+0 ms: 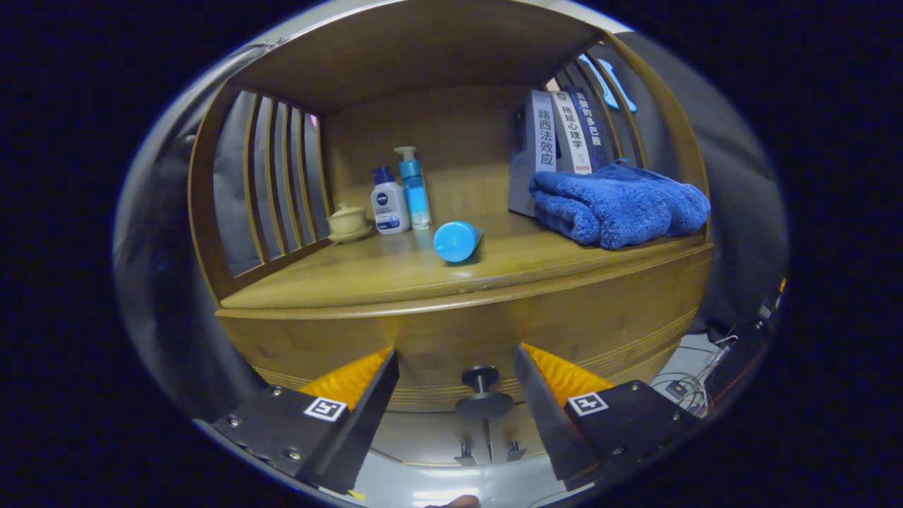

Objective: Pull open the drawer, take out the items inside it, and place them on the countertop above the cabinet.

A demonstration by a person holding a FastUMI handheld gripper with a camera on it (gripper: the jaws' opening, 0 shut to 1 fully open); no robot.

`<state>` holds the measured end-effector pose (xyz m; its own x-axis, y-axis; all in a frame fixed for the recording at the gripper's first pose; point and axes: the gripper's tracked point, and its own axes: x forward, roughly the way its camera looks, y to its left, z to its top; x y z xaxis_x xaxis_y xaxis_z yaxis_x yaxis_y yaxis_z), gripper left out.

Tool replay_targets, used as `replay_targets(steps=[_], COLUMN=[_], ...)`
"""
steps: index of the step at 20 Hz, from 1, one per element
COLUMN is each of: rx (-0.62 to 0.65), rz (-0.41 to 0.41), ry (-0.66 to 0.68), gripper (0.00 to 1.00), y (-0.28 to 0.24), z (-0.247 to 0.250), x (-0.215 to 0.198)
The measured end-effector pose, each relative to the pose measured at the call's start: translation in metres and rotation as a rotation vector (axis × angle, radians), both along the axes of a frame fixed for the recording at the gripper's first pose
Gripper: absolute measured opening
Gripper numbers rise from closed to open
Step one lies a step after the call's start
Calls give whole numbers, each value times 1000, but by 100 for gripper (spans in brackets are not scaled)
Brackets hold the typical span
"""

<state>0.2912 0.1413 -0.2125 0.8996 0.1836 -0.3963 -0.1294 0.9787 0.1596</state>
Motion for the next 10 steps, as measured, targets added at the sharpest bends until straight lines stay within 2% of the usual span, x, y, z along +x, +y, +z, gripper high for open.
replay_targets(steps=[10], rx=[32], rz=[-4], ry=[1], gripper=[98], y=[0], z=[-2], x=[-1])
